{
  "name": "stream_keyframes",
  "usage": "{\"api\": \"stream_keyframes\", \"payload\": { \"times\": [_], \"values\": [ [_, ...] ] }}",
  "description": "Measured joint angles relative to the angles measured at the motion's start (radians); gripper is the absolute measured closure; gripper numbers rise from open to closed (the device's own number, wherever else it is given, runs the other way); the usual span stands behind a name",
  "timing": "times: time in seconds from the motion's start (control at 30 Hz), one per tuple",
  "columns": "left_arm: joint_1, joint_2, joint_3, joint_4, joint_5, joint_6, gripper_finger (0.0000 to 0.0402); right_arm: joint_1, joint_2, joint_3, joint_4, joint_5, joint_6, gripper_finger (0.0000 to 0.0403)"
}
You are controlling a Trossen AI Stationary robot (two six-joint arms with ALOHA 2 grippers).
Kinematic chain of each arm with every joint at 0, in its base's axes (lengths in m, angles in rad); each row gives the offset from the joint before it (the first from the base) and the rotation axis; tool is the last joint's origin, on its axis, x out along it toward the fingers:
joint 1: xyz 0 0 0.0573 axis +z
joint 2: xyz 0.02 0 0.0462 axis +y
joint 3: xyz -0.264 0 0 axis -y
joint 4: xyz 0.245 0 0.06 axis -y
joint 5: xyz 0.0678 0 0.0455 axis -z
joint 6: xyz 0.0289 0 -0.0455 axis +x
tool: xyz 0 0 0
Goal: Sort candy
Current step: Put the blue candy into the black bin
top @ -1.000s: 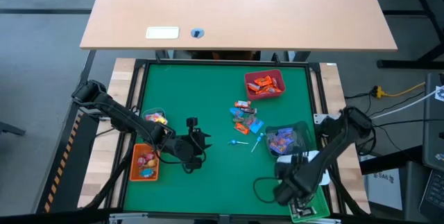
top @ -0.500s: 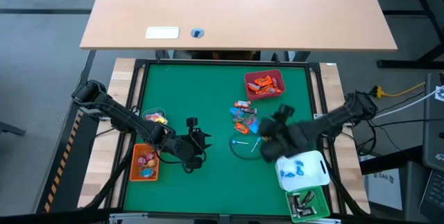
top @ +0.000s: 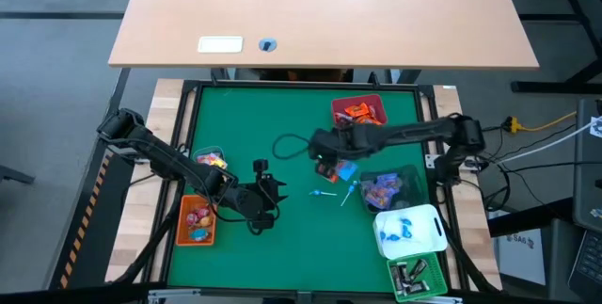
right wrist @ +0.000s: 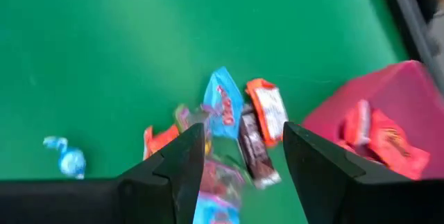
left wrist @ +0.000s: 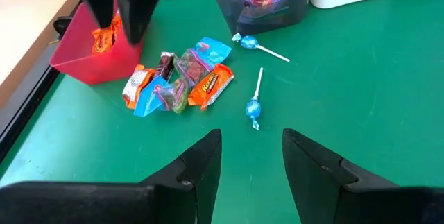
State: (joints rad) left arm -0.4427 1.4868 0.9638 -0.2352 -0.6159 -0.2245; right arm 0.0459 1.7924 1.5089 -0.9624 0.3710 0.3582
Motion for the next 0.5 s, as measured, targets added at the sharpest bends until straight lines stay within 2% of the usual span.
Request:
{"api": "stream_keyframes", "payload": {
  "times": [0.2,0.5],
  "values": [
    [0.0,0.0,0.0,0.0,0.0,0.0,0.026,-0.054,0.087,0.0,0.087,-0.034,0.0,0.0207],
    [0.0,0.0,0.0,0.0,0.0,0.0,0.026,-0.06,0.199,0.0,0.117,-0.077,-0.001,0.0207]
  ]
}}
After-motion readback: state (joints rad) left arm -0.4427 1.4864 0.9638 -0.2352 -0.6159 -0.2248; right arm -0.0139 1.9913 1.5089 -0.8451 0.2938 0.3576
